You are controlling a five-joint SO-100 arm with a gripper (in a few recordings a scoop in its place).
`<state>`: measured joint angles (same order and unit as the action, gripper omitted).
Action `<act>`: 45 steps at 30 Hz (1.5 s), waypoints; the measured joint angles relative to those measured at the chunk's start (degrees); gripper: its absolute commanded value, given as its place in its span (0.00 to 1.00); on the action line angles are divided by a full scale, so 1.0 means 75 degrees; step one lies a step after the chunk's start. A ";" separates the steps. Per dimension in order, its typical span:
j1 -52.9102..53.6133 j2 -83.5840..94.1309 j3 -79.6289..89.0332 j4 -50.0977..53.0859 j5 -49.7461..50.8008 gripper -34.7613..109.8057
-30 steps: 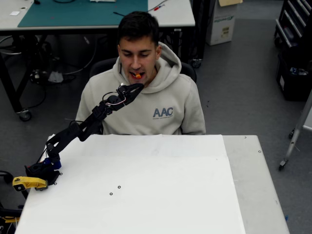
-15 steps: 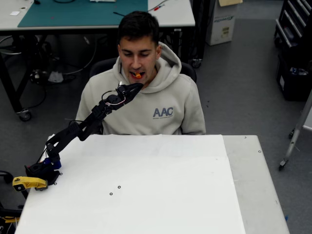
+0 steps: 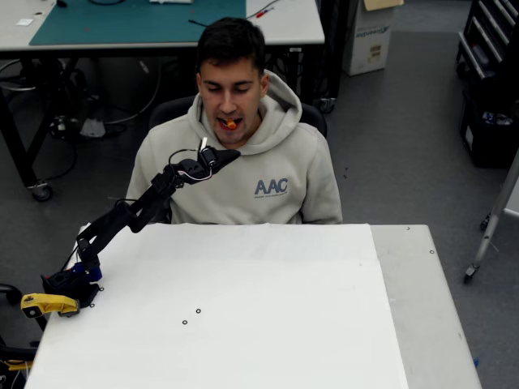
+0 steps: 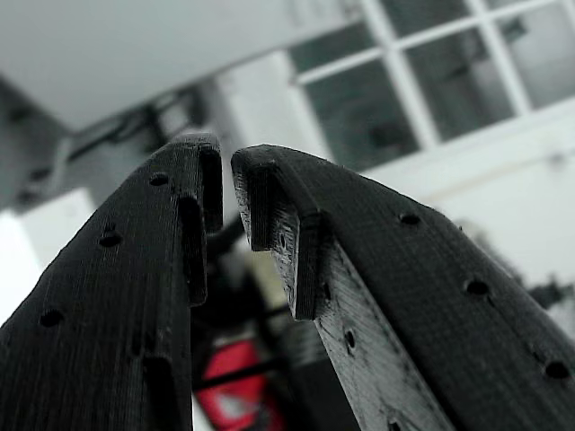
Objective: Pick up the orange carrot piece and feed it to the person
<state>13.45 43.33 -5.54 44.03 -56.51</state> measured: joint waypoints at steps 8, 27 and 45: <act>0.0035 0.2215 0.2027 0.0891 0.1383 0.22; -0.0023 0.7406 0.9117 0.1055 0.3703 0.22; -0.0949 1.2059 1.6559 0.1055 0.6152 0.22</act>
<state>6.33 133.77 118.65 51.94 -10.37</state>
